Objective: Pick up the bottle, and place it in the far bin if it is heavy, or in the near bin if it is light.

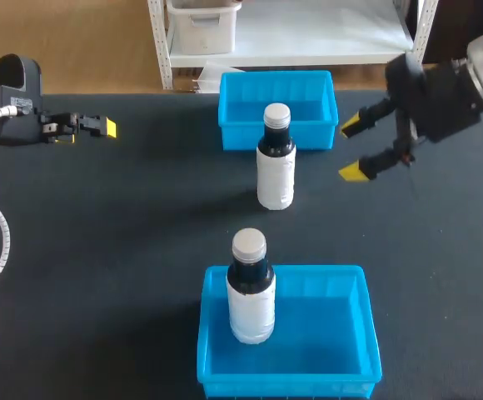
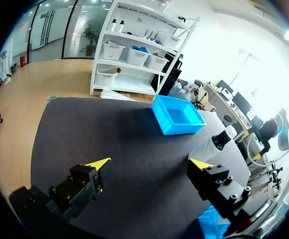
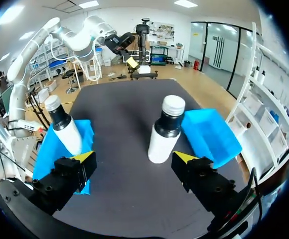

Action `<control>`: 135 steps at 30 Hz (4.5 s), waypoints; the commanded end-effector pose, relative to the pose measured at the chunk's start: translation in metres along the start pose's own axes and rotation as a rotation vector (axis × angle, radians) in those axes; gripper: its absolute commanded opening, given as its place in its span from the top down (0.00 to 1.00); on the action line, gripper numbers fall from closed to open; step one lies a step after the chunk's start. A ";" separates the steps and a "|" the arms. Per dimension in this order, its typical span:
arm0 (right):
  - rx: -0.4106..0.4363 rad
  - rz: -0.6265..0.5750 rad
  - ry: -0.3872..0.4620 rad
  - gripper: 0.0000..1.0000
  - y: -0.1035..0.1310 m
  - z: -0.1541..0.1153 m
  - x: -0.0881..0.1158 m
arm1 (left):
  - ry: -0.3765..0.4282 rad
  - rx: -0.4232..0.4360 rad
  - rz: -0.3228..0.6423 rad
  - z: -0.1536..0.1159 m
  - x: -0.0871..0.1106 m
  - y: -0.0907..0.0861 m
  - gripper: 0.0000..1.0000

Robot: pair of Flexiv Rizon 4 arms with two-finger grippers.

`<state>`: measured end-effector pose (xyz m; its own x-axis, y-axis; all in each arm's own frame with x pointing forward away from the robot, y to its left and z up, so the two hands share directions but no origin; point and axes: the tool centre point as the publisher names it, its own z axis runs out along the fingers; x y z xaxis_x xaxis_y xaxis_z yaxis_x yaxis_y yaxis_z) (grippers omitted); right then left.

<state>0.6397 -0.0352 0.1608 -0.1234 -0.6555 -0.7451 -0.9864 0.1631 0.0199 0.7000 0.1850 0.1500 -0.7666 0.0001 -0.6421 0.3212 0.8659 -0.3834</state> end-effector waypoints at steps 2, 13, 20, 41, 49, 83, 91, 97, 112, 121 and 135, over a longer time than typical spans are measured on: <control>-0.074 -0.016 -0.023 0.00 -0.054 0.021 0.001 | 0.000 0.000 0.000 0.000 0.000 0.000 0.00; -0.096 -0.024 -0.067 0.00 -0.089 0.050 -0.010 | 0.000 0.000 0.000 0.000 0.000 0.000 0.00; -0.100 -0.035 -0.079 0.00 -0.085 0.066 -0.021 | 0.000 0.000 0.000 0.000 0.000 0.000 0.00; -0.164 -0.041 -0.098 0.00 -0.074 0.100 -0.039 | 0.000 0.000 0.000 0.000 0.000 0.000 0.00; -0.179 -0.050 -0.106 0.00 -0.071 0.107 -0.043 | 0.000 0.000 0.000 0.000 0.000 0.000 0.00; -0.208 -0.062 -0.103 0.63 -0.066 0.114 -0.044 | 0.000 0.000 0.000 0.000 0.000 0.000 0.00; -0.191 -0.079 -0.109 1.00 -0.059 0.099 -0.052 | 0.000 0.000 0.000 0.000 0.000 0.000 0.00; -0.154 -0.093 -0.100 1.00 -0.044 0.069 -0.065 | 0.000 0.000 0.000 0.000 0.000 0.000 0.00; -0.062 -0.050 -0.135 1.00 0.043 -0.009 -0.086 | 0.000 0.000 0.000 0.000 0.000 0.000 0.00; -0.049 -0.035 -0.160 1.00 0.108 -0.025 -0.091 | 0.000 0.000 0.000 0.000 0.000 0.000 0.00; -0.034 -0.023 -0.147 1.00 0.173 -0.021 -0.079 | 0.000 0.000 0.000 0.000 0.000 0.000 0.00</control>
<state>0.4974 0.0339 0.2358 -0.0861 -0.5447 -0.8342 -0.9917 -0.0337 0.1243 0.7000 0.1850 0.1500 -0.7666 0.0000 -0.6421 0.3212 0.8659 -0.3834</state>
